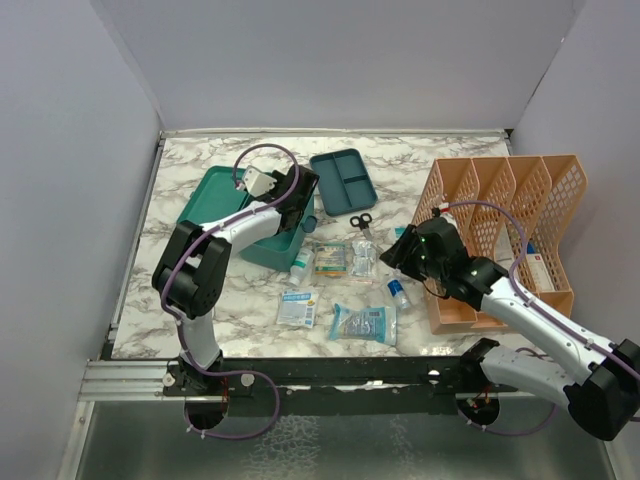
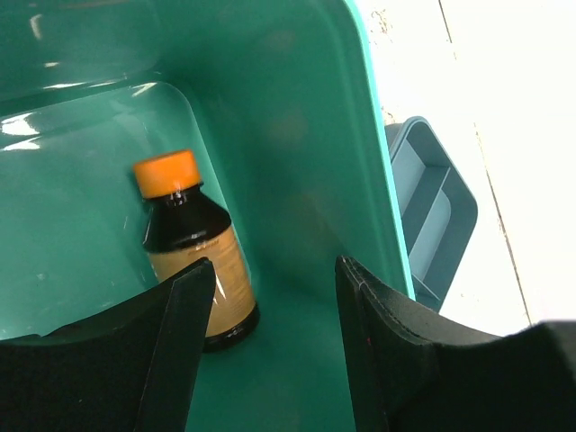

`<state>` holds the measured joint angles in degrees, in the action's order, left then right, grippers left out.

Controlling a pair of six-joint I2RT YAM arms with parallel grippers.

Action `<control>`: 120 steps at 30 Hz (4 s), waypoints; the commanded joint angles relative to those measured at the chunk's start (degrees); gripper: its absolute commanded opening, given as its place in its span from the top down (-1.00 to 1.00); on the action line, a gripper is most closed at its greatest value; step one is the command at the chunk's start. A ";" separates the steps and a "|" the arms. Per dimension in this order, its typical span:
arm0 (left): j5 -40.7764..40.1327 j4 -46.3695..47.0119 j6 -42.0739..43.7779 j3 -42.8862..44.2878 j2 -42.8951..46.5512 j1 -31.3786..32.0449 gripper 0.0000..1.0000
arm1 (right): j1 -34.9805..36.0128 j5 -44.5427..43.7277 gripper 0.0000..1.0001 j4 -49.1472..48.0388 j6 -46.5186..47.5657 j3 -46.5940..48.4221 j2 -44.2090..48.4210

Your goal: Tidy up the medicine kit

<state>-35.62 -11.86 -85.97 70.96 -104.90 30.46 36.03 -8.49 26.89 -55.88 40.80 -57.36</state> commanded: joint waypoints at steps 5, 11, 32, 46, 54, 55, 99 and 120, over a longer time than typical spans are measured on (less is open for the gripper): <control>-1.84 3.26 8.72 0.24 -0.01 -0.43 -0.21 | 0.18 -0.75 0.05 -1.19 -0.40 1.94 0.46; -4.22 6.96 17.25 -3.11 3.56 -0.56 -0.27 | 0.18 0.67 0.05 -2.42 0.94 2.08 -1.35; 16.10 2.57 54.17 -8.44 26.73 -3.01 -0.45 | 3.98 17.37 0.01 -23.00 2.90 4.05 -19.82; 30.78 8.75 70.27 -23.06 52.60 -3.30 -0.97 | 8.44 18.51 -0.07 -31.91 -6.04 11.13 -35.70; 31.73 19.70 71.58 -33.20 64.44 -3.28 -0.97 | 9.88 16.54 -0.04 -31.92 -9.29 14.80 -42.46; 31.67 19.99 71.54 -33.44 64.95 -3.30 -0.97 | 10.01 16.18 -0.04 -30.98 -9.26 15.70 -43.28; 39.22 24.64 64.85 -35.02 63.74 -3.29 -0.97 | 11.12 4.83 0.37 -29.45 -20.90 9.88 -30.92; 48.47 45.89 40.64 -38.59 54.86 -3.30 -0.97 | 11.17 -1.18 0.34 -42.71 -26.07 20.31 -21.70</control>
<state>9.15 27.55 -41.93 32.08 -48.73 27.38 46.89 -8.60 -10.02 -79.55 57.98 -77.47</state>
